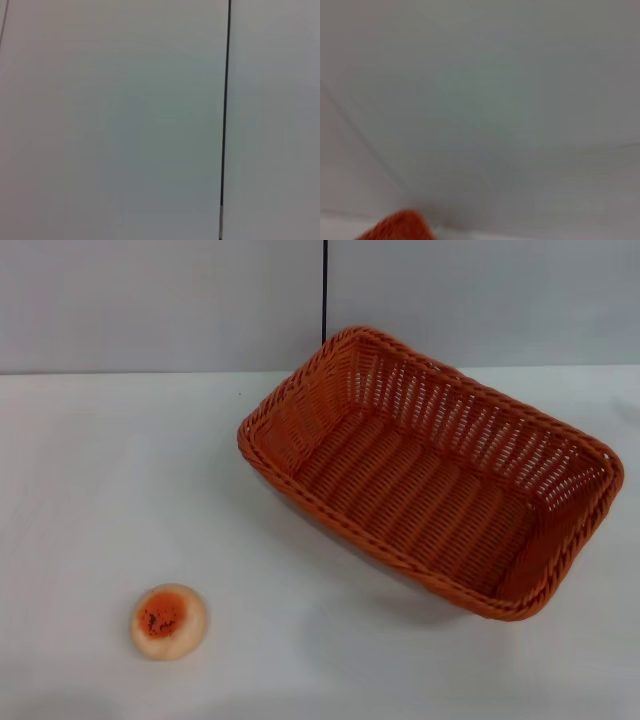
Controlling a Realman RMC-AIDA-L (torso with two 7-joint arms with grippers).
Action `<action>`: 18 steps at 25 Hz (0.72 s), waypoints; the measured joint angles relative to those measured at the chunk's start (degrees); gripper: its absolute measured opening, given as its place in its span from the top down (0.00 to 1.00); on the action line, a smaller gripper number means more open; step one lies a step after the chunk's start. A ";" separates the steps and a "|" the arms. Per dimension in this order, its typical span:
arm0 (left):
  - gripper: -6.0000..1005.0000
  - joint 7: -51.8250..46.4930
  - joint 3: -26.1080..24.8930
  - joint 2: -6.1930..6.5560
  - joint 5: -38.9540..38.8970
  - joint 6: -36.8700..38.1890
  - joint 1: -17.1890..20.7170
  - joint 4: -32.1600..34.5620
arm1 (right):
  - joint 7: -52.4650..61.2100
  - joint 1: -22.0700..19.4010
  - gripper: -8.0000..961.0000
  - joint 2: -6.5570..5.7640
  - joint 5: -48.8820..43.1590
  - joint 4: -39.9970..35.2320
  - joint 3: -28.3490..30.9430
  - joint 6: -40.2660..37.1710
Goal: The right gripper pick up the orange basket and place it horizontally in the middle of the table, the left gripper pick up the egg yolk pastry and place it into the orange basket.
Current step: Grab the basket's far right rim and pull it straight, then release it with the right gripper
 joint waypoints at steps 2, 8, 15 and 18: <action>0.22 0.00 0.43 -0.03 0.02 0.08 0.11 0.00 | 4.14 2.53 0.15 -2.54 -1.85 0.85 -4.96 0.55; 0.22 0.00 1.06 -0.10 0.03 0.32 0.80 -0.25 | 9.32 12.75 0.15 -6.30 -10.52 8.67 -12.35 3.36; 0.22 0.68 2.05 -0.21 0.01 0.52 1.61 -0.41 | 9.01 20.48 0.15 -3.42 -20.14 15.23 -12.99 2.02; 0.22 0.70 2.35 -0.21 0.01 0.61 1.91 -0.42 | 8.51 20.65 0.15 -1.10 -20.86 15.01 -15.19 -2.00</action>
